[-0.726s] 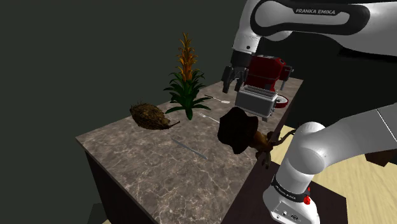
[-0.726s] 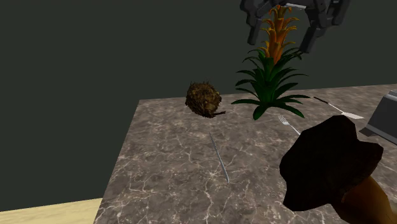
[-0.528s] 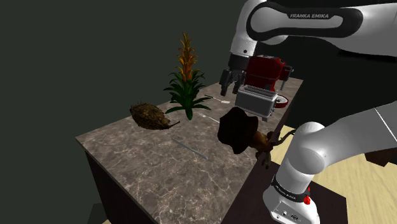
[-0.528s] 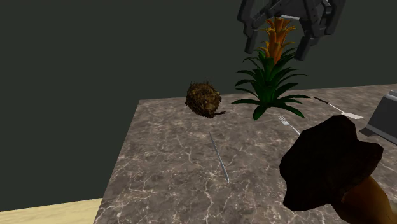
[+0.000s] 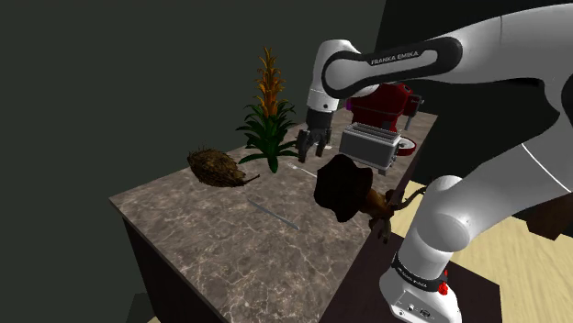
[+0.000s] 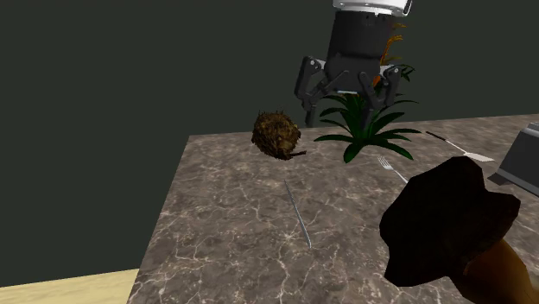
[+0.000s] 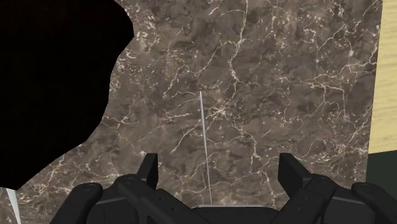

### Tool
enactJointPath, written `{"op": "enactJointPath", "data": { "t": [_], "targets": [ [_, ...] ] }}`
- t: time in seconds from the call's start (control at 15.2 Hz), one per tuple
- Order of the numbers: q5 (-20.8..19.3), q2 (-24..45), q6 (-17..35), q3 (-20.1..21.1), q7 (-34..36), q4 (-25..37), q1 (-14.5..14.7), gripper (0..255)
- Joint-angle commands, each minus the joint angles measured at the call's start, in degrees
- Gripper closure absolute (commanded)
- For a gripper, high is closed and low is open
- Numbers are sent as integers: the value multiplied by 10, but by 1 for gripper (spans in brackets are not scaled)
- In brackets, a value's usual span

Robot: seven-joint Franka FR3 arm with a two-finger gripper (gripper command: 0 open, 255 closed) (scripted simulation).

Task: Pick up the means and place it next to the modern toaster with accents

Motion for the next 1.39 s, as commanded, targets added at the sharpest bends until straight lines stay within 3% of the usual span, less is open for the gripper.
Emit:
{"op": "enactJointPath", "data": {
  "t": [0.0,0.79,1.12,1.32],
  "targets": [
    [-2,31,38,4,-3,-10,2,0],
    [-31,277,243,31,0,5,10,0],
    [-59,393,309,35,14,43,14,0],
    [-62,410,326,35,16,42,15,0]
  ]
}}
